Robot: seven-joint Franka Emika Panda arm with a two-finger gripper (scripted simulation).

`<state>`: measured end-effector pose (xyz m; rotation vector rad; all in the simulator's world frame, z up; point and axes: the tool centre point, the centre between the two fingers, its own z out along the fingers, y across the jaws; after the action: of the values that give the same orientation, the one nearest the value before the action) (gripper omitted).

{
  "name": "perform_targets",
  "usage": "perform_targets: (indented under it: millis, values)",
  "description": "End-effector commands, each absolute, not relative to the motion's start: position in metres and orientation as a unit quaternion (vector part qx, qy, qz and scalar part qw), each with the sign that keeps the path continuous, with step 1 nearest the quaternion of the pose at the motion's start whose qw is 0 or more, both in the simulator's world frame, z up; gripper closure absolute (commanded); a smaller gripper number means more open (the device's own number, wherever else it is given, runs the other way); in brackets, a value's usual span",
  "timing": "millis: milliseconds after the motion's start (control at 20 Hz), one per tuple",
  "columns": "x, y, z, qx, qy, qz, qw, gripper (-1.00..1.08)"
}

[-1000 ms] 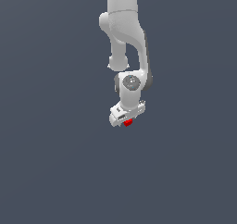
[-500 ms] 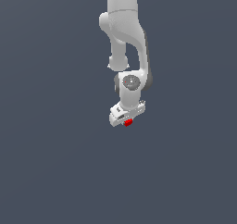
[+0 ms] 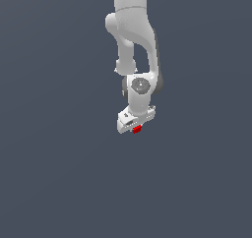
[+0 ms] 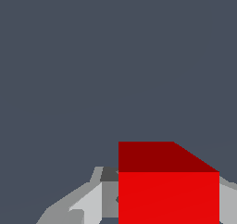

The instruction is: Pick up the red cube and move it to a goal position.

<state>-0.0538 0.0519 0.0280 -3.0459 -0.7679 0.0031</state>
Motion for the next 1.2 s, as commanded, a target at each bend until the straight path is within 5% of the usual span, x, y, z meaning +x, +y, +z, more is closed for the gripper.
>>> perform_targets:
  millis: [0,1150]
  values:
    - [-0.054,0.055,0.037,-0.970,-0.245,0.000,0.000,1.08]
    - [-0.055,0.095,0.171,-0.970,-0.245,0.000,0.000,1.08]
